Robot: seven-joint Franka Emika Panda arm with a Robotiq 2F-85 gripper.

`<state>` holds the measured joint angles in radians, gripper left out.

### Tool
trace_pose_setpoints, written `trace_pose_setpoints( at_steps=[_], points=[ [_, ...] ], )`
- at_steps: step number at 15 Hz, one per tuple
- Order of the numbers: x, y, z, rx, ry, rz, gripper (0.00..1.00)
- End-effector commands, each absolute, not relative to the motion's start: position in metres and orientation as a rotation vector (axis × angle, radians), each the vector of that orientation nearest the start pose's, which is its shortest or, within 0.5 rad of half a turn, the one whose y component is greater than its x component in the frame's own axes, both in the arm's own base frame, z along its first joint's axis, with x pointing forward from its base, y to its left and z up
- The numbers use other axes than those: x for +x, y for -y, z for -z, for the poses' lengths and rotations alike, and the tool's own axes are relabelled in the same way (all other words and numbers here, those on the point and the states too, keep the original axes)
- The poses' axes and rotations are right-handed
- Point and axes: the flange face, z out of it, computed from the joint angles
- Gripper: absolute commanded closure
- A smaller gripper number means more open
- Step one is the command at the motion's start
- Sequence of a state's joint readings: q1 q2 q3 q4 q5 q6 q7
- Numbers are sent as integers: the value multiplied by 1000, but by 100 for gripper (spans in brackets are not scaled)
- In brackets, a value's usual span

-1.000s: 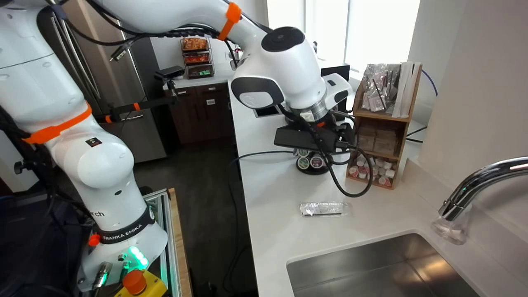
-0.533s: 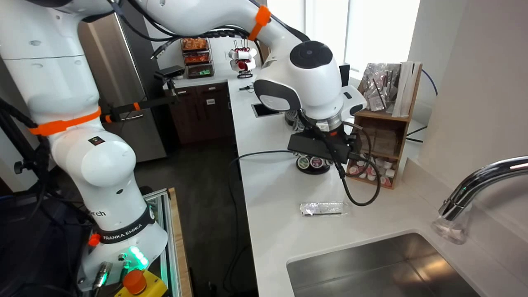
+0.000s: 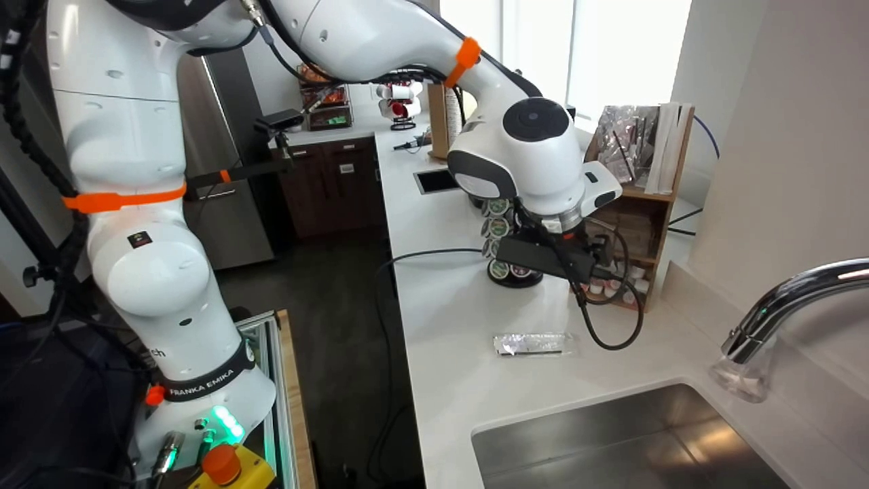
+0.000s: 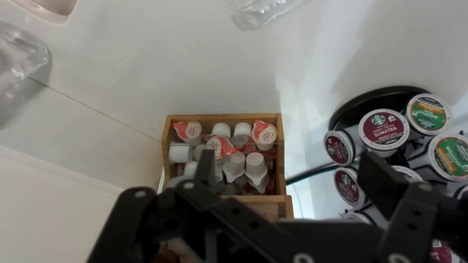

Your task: Pick up one object from the stand and put it on the counter

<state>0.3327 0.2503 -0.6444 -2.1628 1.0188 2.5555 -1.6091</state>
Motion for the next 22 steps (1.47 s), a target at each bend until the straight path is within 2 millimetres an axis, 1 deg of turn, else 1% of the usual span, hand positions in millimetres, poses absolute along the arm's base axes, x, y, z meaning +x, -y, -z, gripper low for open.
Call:
trace_pose_setpoints(
  at_steps=[1,3,4,5,7,13,15,18,22],
  points=[
    [545,183,-326,-2836,761,813,0],
    [544,186,-332,-2833,757,831,0],
    [550,189,-326,-2799,758,856,0],
    [562,187,-316,-2767,770,887,0],
    [579,186,-301,-2736,793,947,0],
    [619,186,-255,-2713,896,957,0],
    [632,184,-242,-2688,921,982,0],
    [646,189,-228,-2666,947,1001,0],
    [662,194,-219,-2640,965,1046,0]
  ],
)
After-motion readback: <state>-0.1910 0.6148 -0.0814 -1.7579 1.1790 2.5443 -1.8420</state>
